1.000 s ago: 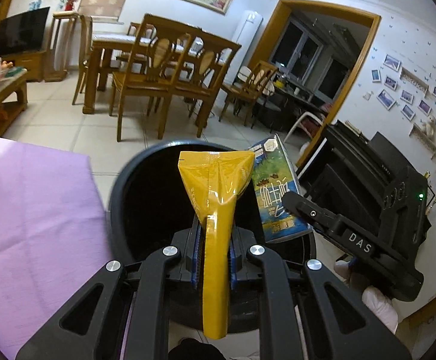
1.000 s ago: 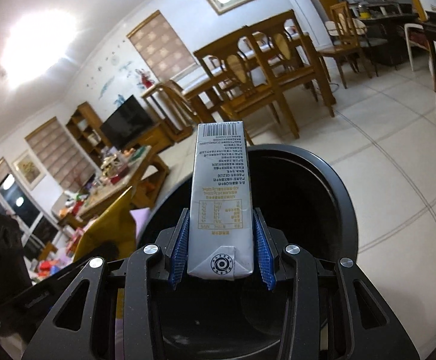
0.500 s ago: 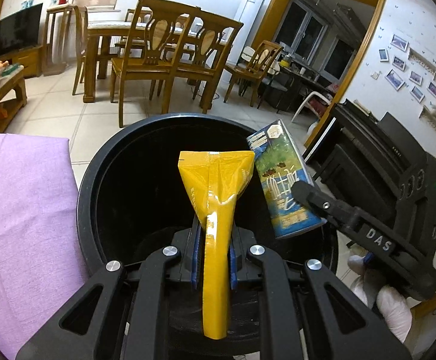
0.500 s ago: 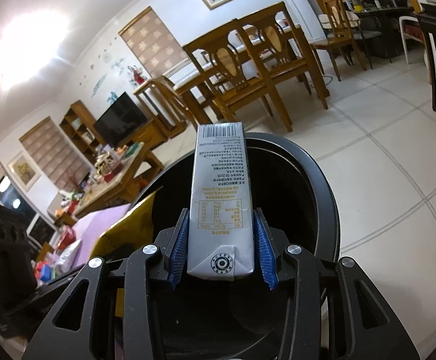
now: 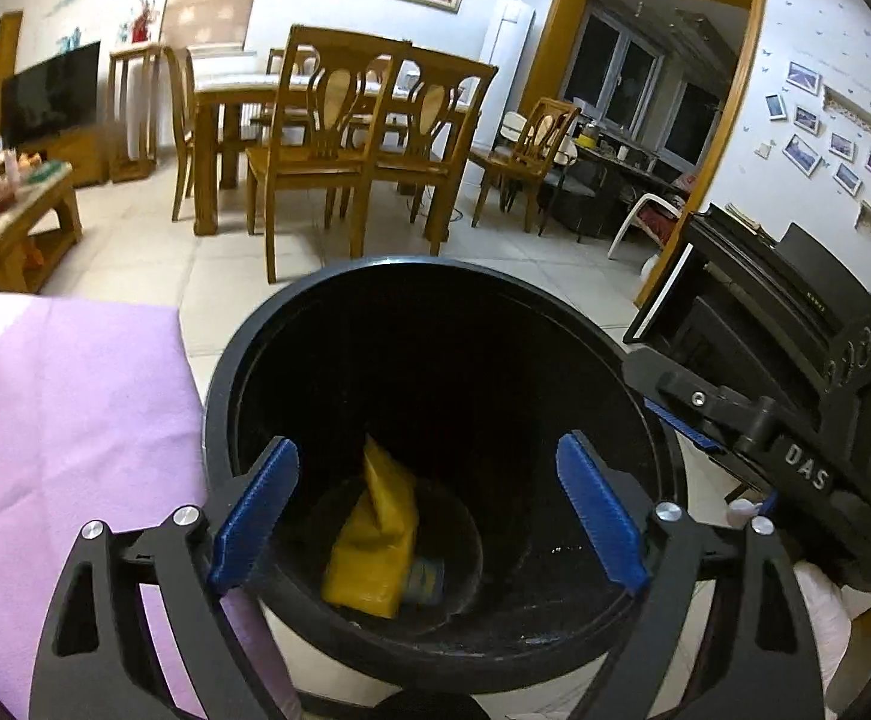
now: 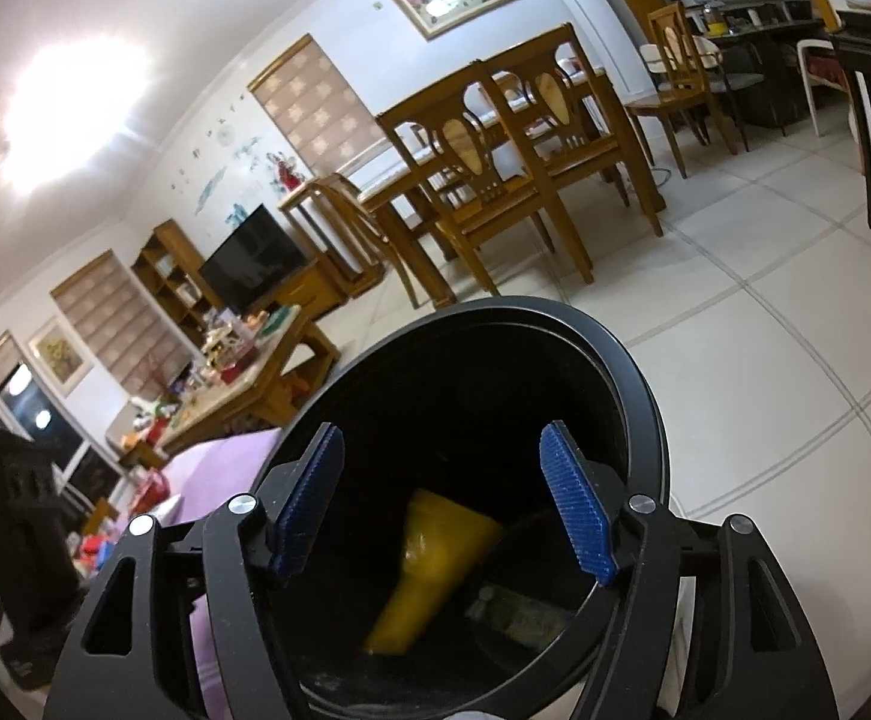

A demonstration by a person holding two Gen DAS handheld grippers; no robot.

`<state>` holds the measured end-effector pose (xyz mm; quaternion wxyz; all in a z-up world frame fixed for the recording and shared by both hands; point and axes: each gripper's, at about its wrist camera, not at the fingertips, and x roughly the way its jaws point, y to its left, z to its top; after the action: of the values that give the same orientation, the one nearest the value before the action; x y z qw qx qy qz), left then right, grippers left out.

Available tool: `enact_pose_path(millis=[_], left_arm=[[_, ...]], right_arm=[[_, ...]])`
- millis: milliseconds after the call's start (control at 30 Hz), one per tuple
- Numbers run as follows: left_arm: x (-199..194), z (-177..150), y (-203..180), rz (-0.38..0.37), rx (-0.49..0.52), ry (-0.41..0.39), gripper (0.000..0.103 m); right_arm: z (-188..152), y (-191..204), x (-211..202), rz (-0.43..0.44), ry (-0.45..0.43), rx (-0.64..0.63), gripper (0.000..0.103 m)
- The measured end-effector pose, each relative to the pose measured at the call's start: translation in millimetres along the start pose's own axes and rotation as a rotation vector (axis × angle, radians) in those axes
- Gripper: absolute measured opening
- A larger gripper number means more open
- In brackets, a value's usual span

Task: Collect trash
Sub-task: 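Open both grippers to drop the bag and carton into the bin, then grasp the white cup with the left gripper while the right grasps a beige snack bag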

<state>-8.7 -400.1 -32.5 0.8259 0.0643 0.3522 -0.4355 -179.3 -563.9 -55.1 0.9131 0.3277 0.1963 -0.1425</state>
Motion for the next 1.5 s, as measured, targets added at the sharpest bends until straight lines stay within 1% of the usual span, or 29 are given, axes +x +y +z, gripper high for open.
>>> enact_pose_path(millis=[100, 167, 200, 233, 400, 567, 667, 767, 900, 1000, 1100, 1133, 1200, 1267, 1333, 1400, 1467, 1500], left_arm=[[-8, -2, 1, 0.015, 0.006, -0.009, 0.093], [-14, -5, 4, 0.023, 0.004, -0.018, 0.097], [-18, -7, 6, 0.028, -0.002, -0.024, 0.097], [-21, -7, 8, 0.031, -0.005, -0.028, 0.097], [-44, -10, 23, 0.056, -0.028, -0.051, 0.097], [-75, -20, 49, 0.098, -0.059, -0.097, 0.098], [-97, -28, 73, 0.130, -0.099, -0.125, 0.098], [-125, -40, 108, 0.178, -0.168, -0.155, 0.098], [-161, -58, 152, 0.248, -0.251, -0.182, 0.097], [-191, -75, 190, 0.308, -0.320, -0.195, 0.097], [-213, -92, 223, 0.377, -0.380, -0.178, 0.097], [-218, -98, 233, 0.390, -0.401, -0.166, 0.097], [-222, -105, 247, 0.412, -0.425, -0.139, 0.097], [-226, -113, 258, 0.431, -0.429, -0.114, 0.097], [-223, -119, 266, 0.452, -0.428, -0.072, 0.096], [-222, -127, 279, 0.452, -0.441, -0.039, 0.092], [-218, -132, 292, 0.434, -0.464, 0.002, 0.081], [-217, -132, 297, 0.435, -0.467, 0.014, 0.080]], right_arm=[[-3, 5, -2, 0.006, -0.005, -0.007, 0.075], [-4, 8, -4, 0.010, -0.005, -0.013, 0.076], [-5, 10, -5, 0.013, -0.004, -0.019, 0.078], [-6, 13, -5, 0.015, -0.004, -0.025, 0.082], [-11, 28, -7, 0.034, -0.001, -0.051, 0.092], [-21, 51, -6, 0.042, 0.010, -0.098, 0.094], [-24, 65, -4, 0.051, 0.018, -0.137, 0.094], [-28, 81, -2, 0.070, 0.032, -0.179, 0.094], [-39, 114, 2, 0.135, 0.065, -0.237, 0.094], [-50, 148, 7, 0.209, 0.100, -0.280, 0.094], [-66, 188, 16, 0.299, 0.157, -0.317, 0.094], [-70, 198, 18, 0.317, 0.168, -0.327, 0.094], [-84, 231, 26, 0.381, 0.213, -0.354, 0.094], [-100, 261, 34, 0.432, 0.260, -0.386, 0.094], [-114, 287, 41, 0.468, 0.303, -0.416, 0.093], [-129, 316, 51, 0.496, 0.348, -0.455, 0.090], [-141, 340, 58, 0.515, 0.381, -0.489, 0.088], [-148, 351, 62, 0.522, 0.401, -0.503, 0.087]])
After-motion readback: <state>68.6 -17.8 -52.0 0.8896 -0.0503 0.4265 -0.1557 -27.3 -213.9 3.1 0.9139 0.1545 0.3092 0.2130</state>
